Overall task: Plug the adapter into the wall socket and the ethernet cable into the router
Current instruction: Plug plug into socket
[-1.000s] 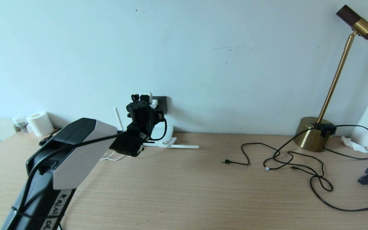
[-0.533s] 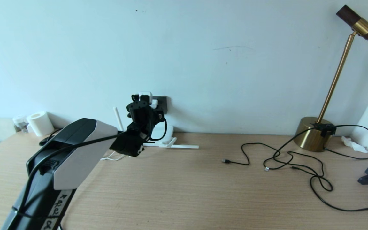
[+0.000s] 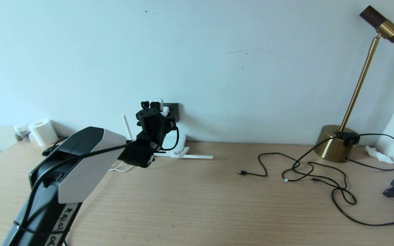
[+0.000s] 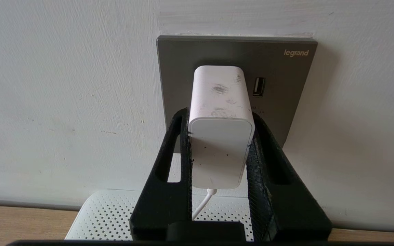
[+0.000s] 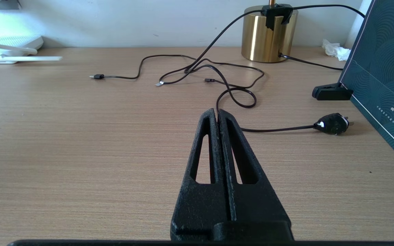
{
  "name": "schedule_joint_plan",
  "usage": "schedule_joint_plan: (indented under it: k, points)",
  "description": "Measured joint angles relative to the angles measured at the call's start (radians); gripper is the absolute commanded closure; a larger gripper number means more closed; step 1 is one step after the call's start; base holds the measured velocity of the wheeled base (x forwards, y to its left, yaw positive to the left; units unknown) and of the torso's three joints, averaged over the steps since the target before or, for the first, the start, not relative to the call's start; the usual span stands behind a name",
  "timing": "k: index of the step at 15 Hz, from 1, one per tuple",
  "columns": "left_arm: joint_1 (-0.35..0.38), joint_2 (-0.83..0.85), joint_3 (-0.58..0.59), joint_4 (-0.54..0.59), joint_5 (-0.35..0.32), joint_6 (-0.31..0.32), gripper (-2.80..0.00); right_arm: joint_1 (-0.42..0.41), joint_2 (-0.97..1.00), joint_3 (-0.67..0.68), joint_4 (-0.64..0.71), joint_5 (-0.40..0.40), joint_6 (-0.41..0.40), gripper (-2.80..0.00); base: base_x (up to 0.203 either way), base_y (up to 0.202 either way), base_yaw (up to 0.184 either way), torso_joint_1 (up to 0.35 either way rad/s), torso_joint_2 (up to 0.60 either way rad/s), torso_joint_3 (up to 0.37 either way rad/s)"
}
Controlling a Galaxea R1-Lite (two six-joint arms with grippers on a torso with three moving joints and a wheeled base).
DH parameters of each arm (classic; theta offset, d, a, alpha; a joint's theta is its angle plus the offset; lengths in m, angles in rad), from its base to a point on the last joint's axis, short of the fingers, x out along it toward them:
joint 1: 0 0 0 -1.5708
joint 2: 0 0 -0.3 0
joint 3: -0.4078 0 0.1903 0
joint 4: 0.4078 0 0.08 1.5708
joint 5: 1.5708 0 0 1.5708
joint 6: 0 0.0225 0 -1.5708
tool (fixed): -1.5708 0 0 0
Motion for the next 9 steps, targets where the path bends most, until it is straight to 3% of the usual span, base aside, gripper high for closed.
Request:
schedule_joint_plan:
  k: [9]
  points:
    - [-0.007,0.0,0.003,-0.001,0.003,0.0,0.0,0.0,0.0,0.0,0.0,0.0,0.0,0.0,0.0,0.0,0.0,0.0,0.0,0.0]
